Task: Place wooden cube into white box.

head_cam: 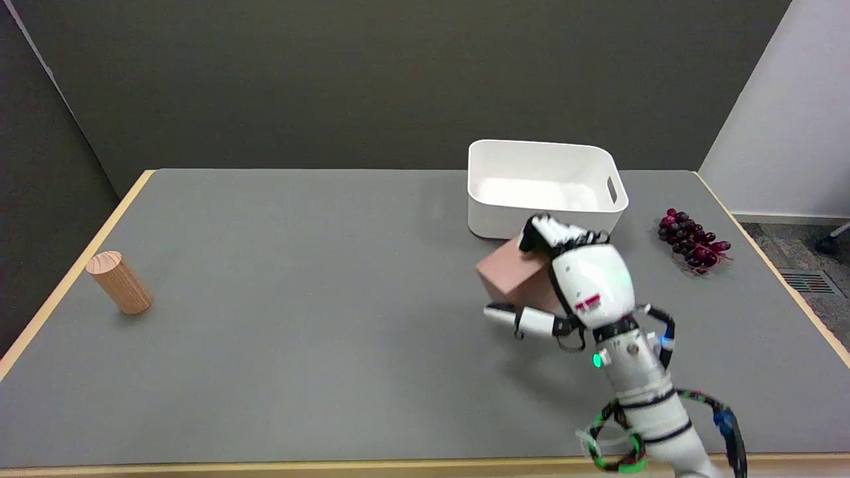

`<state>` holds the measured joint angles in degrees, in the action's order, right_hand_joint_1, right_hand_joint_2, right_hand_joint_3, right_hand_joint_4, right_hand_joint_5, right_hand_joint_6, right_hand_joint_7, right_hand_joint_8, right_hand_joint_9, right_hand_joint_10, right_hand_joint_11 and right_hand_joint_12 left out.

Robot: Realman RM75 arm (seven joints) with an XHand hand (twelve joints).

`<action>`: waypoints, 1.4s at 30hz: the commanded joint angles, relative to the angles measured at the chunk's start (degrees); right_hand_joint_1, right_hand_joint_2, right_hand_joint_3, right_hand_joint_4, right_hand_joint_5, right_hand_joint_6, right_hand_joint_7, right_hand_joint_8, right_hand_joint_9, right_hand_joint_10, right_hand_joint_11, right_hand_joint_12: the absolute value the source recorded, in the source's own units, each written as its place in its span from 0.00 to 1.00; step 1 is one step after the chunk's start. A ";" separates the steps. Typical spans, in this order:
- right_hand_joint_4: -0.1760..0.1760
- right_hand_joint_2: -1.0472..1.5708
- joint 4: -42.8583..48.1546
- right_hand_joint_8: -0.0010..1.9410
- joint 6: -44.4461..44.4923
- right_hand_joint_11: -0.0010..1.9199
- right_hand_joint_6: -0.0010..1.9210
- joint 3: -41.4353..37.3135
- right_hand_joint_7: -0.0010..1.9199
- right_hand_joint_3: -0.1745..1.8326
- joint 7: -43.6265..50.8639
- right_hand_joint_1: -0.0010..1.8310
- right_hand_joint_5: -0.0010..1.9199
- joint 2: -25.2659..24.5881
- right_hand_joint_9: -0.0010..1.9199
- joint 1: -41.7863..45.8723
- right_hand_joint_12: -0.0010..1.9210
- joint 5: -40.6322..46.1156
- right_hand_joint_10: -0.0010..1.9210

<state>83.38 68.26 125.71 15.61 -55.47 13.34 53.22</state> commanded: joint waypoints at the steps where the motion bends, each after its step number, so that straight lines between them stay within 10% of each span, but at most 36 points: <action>1: 0.00 0.90 0.73 0.82 -14.59 0.39 0.80 -18.36 0.40 0.12 -0.32 0.63 0.22 4.02 0.42 -10.87 1.00 0.10 0.73; 11: 0.00 0.89 -17.57 0.80 -21.30 0.41 0.80 -20.08 0.41 0.12 -3.54 0.64 0.23 7.37 0.43 -32.00 1.00 3.75 0.70; 20: 0.00 0.88 -47.12 0.78 -23.91 0.41 0.79 -3.59 0.42 0.14 -19.57 0.64 0.25 3.60 0.44 -51.93 1.00 4.50 0.69; 30: 0.00 0.86 -61.98 0.75 -31.43 0.42 0.78 -1.66 0.43 0.18 -23.49 0.65 0.27 -5.03 0.44 -56.10 1.00 4.68 0.68; 36: 0.00 0.86 -53.76 0.76 -30.51 0.39 0.79 -4.25 0.43 0.17 -23.16 0.65 0.27 -4.29 0.43 -50.49 1.00 12.46 0.67; 39: 0.44 0.70 -45.13 0.53 -30.71 0.21 0.47 -7.43 0.37 0.54 -23.39 0.45 0.20 -2.63 0.35 -45.63 1.00 16.08 0.66; 42: 0.47 0.68 -36.70 0.31 -29.97 0.19 0.29 -11.03 0.25 0.54 -23.56 0.37 0.14 -1.28 0.23 -40.90 0.90 18.54 0.53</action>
<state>35.65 41.86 120.00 -2.85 -56.94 -33.68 59.00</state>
